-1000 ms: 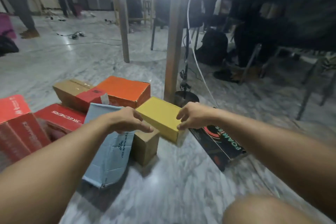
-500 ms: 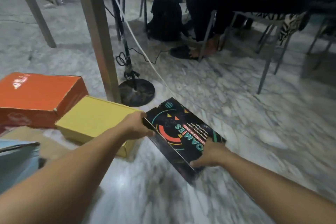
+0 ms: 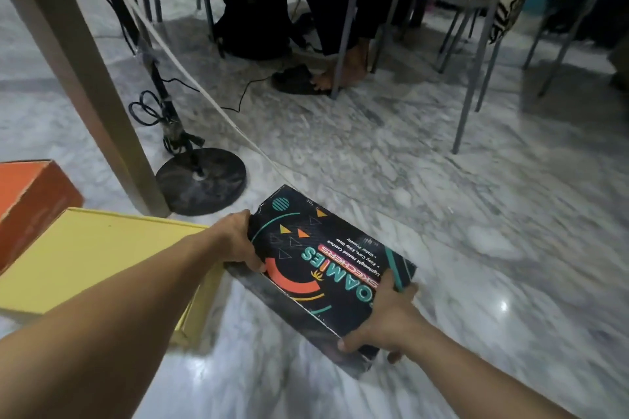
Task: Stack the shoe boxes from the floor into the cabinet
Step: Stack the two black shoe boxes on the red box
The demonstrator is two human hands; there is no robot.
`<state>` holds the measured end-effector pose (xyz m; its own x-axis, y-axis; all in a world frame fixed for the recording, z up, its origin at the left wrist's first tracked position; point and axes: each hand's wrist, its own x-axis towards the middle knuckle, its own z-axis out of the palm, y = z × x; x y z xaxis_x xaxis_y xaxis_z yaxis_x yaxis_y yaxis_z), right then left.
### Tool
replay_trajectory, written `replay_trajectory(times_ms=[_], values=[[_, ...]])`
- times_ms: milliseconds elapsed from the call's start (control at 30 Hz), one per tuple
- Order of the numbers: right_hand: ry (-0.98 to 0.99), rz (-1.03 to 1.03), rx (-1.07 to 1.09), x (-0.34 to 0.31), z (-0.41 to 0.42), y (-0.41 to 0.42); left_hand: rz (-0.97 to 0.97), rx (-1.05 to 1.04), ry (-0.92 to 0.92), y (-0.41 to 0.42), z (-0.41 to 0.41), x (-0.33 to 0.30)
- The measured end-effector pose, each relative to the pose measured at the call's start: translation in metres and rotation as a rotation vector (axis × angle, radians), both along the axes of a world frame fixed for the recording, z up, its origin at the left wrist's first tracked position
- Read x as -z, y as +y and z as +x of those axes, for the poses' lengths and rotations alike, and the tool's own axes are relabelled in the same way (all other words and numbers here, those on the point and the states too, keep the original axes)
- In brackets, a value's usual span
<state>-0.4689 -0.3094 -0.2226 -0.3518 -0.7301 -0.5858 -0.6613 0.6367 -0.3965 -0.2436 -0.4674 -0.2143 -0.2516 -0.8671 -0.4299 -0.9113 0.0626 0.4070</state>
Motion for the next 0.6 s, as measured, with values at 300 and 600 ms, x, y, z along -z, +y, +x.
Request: replay_trajectory(times_ms=[300,600], values=[[-0.068,-0.107,0.068,0.007,-0.016,0.012,-0.032,0.098,0.010,0.003,-0.011,0.006],[-0.197,-0.187,0.146,-0.030,-0.028,0.034,-0.045,0.041,0.198,0.016,-0.006,-0.017]])
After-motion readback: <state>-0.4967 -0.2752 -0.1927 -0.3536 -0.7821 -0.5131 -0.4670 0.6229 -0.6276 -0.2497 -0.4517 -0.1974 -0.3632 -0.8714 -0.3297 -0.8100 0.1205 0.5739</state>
